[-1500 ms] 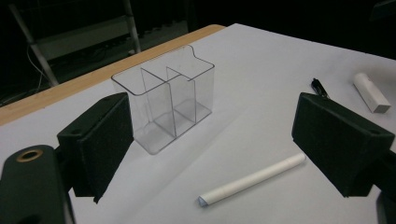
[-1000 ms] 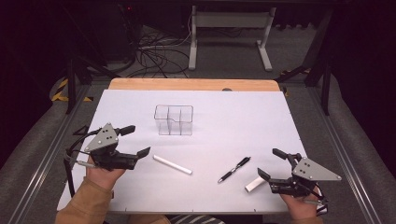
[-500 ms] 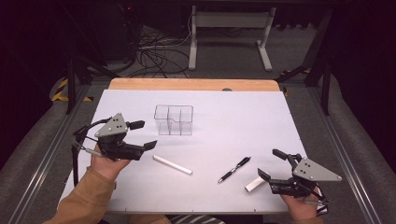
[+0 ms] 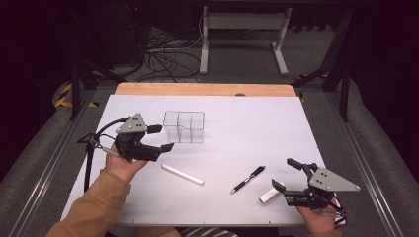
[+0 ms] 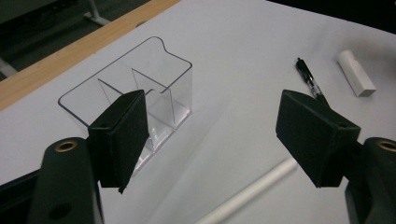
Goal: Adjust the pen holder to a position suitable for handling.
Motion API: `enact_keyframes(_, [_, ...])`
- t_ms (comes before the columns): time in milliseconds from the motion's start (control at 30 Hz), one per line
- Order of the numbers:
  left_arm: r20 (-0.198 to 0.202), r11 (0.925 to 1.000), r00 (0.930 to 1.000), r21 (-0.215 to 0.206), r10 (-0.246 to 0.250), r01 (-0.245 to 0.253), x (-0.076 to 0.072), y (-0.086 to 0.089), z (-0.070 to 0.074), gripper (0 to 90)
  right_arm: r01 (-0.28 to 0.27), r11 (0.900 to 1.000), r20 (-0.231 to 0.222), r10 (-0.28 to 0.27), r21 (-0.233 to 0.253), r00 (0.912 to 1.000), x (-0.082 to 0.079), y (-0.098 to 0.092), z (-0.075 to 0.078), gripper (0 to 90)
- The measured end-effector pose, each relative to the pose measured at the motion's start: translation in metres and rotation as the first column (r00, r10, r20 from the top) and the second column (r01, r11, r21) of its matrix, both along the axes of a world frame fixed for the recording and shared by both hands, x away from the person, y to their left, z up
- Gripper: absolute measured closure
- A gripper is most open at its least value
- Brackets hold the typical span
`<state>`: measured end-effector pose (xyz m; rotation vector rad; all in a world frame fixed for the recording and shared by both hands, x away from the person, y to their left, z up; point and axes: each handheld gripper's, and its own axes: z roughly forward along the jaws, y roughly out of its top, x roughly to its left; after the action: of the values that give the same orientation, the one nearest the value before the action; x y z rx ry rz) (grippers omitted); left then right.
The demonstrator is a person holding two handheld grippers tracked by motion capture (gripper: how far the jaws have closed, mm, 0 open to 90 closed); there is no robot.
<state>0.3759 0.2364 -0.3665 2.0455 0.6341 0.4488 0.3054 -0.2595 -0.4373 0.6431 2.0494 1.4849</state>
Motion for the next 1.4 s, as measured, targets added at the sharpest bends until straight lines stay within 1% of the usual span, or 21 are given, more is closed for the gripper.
enact_keyframes(67, [0.004,1.0,1.0,0.007,0.001,-0.001,0.001,0.0,0.0,26.3,0.0,1.0,0.0,0.0,0.0,1.0,0.0,0.0,0.0,18.0])
enact_keyframes(233, [0.024,0.9985,0.9997,0.054,-0.008,0.007,0.002,-0.001,0.001,27.3,0.0,1.0,0.002,0.0,0.003,1.0,0.0,0.0,0.0,18.0])
enact_keyframes(267, [0.001,0.9985,0.9996,0.048,-0.027,0.027,0.006,-0.001,0.003,28.0,-0.001,1.0,-0.003,0.001,0.004,1.0,0.0,0.0,0.0,18.0])
enact_keyframes(300, [0.001,0.9985,0.9996,0.048,-0.027,0.027,0.006,-0.001,0.003,28.3,-0.003,1.0,-0.004,0.003,0.003,1.0,0.0,0.0,0.0,18.0])
enact_keyframes(367, [-0.029,0.9983,0.999,0.045,-0.035,0.036,0.013,-0.001,0.006,28.4,-0.007,1.0,-0.008,0.007,0.01,0.9999,0.0,0.0,0.0,18.0])
enact_keyframes(433, [-0.042,0.997,0.9987,0.071,-0.028,0.031,0.019,-0.002,0.008,29.1,-0.008,1.0,-0.009,0.008,0.013,0.9999,0.0,0.0,0.0,18.0])
enact_keyframes(467, [-0.042,0.9945,0.999,0.102,-0.018,0.022,0.023,-0.005,0.009,29.4,-0.008,1.0,-0.009,0.008,0.013,0.9999,0.001,-0.001,0.0,18.0])
enact_keyframes(500, [-0.042,0.9945,0.999,0.102,-0.018,0.022,0.023,-0.005,0.009,29.6,-0.008,1.0,-0.009,0.008,0.013,0.9999,0.001,-0.001,0.0,18.0])
enact_keyframes(600, [-0.059,0.9888,0.998,0.147,-0.021,0.029,0.033,-0.009,0.01,30.5,-0.008,1.0,-0.009,0.008,0.011,0.9999,0.001,-0.001,0.0,18.0])
enact_keyframes(733, [-0.073,0.9837,0.9972,0.177,-0.018,0.031,0.04,-0.014,0.009,32.7,-0.009,1.0,-0.01,0.009,0.011,0.9999,0.001,-0.001,-0.001,18.0])
enact_keyframes(767, [-0.071,0.9772,0.9974,0.211,-0.013,0.028,0.045,-0.016,0.009,33.0,-0.01,1.0,-0.01,0.01,0.013,0.9999,0.001,-0.002,-0.001,18.0])
enact_keyframes(800, [-0.071,0.9772,0.9974,0.211,-0.013,0.028,0.045,-0.016,0.009,33.4,-0.01,1.0,-0.01,0.01,0.014,0.9999,0.001,-0.002,0.0,18.0])
enact_keyframes(833, [-0.069,0.9738,0.9975,0.226,-0.014,0.029,0.049,-0.017,0.008,33.5,-0.01,1.0,-0.012,0.01,0.015,0.9999,0.001,-0.002,0.0,18.0])
enact_keyframes(967, [-0.079,0.9726,0.9966,0.229,-0.023,0.041,0.057,-0.019,0.005,33.6,-0.011,1.0,-0.01,0.011,0.011,0.9999,0.001,-0.001,-0.001,18.0])
enact_keyframes(1000, [-0.079,0.9687,0.9965,0.244,-0.027,0.045,0.061,-0.021,0.004,34.2,-0.011,1.0,-0.011,0.011,0.011,0.9999,0.002,-0.001,-0.001,18.0])
enact_keyframes(1067, [-0.086,0.9659,0.9957,0.253,-0.034,0.055,0.066,-0.024,0.003,34.9,-0.013,1.0,-0.012,0.013,0.01,0.9998,0.002,-0.001,-0.001,18.0])
enact_keyframes(1100, [-0.096,0.9606,0.9947,0.271,-0.037,0.062,0.069,-0.026,0.003,34.9,-0.014,1.0,-0.012,0.014,0.01,0.9998,0.002,-0.001,-0.001,18.0])
enact_keyframes(1133, [-0.096,0.9606,0.9947,0.271,-0.037,0.062,0.069,-0.026,0.003,34.8,-0.015,1.0,-0.012,0.015,0.01,0.9998,0.002,-0.002,-0.001,18.0])
enact_keyframes(1233, [-0.098,0.9499,0.9943,0.304,-0.043,0.071,0.076,-0.03,0.003,34.7,-0.015,1.0,-0.019,0.015,0.014,0.9997,0.002,-0.002,-0.001,18.0])
enact_keyframes(1300, [-0.107,0.9488,0.993,0.306,-0.049,0.079,0.08,-0.033,0.002,34.7,-0.016,1.0,-0.02,0.017,0.013,0.9997,0.002,-0.002,-0.002,18.0])
enact_keyframes(1400, [-0.13,0.9433,0.9903,0.32,-0.049,0.089,0.087,-0.036,0.0,35.1,-0.017,1.0,-0.02,0.018,0.013,0.9996,0.002,-0.002,-0.002,18.0])
